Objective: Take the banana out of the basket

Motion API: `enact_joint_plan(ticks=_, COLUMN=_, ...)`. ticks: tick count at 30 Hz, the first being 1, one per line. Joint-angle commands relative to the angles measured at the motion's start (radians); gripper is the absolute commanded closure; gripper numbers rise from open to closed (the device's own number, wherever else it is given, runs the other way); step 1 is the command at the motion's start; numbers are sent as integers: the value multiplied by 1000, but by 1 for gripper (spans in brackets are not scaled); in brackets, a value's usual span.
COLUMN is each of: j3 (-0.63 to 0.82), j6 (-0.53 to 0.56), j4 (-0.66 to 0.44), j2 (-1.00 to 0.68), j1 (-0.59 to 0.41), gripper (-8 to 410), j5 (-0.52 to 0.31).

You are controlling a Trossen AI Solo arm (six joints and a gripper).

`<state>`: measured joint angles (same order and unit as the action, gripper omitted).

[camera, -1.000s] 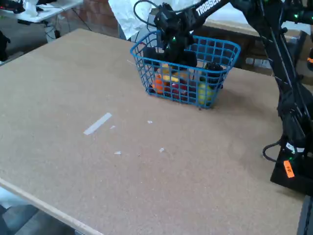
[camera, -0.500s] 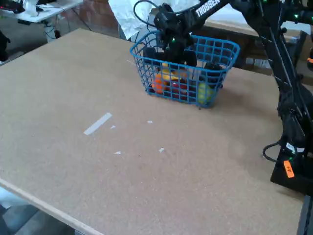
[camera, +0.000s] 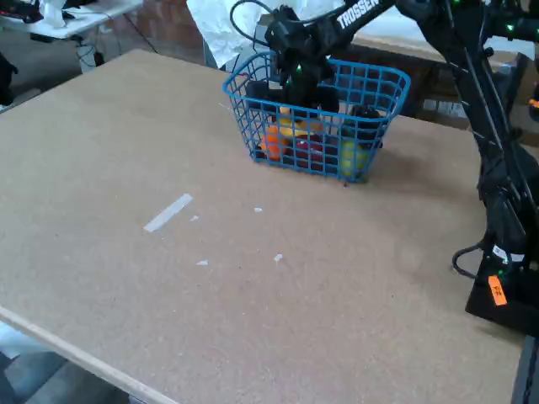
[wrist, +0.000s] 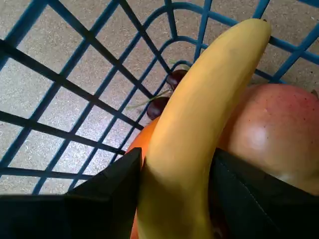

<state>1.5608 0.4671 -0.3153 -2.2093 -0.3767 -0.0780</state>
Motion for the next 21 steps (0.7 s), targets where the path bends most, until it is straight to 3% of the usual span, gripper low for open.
enact_joint_plan(ticks=1, j3=0, j6=0, j4=-3, j2=45, j1=3, gripper=399, j5=-10)
enact_joint_plan(ticks=12, j3=0, j6=-29, j4=-5, j2=180, j1=4, gripper=402, j5=-70)
enact_joint_plan(ticks=21, j3=0, j6=-42, j4=-9, j2=266, j1=5, gripper=402, j5=-71)
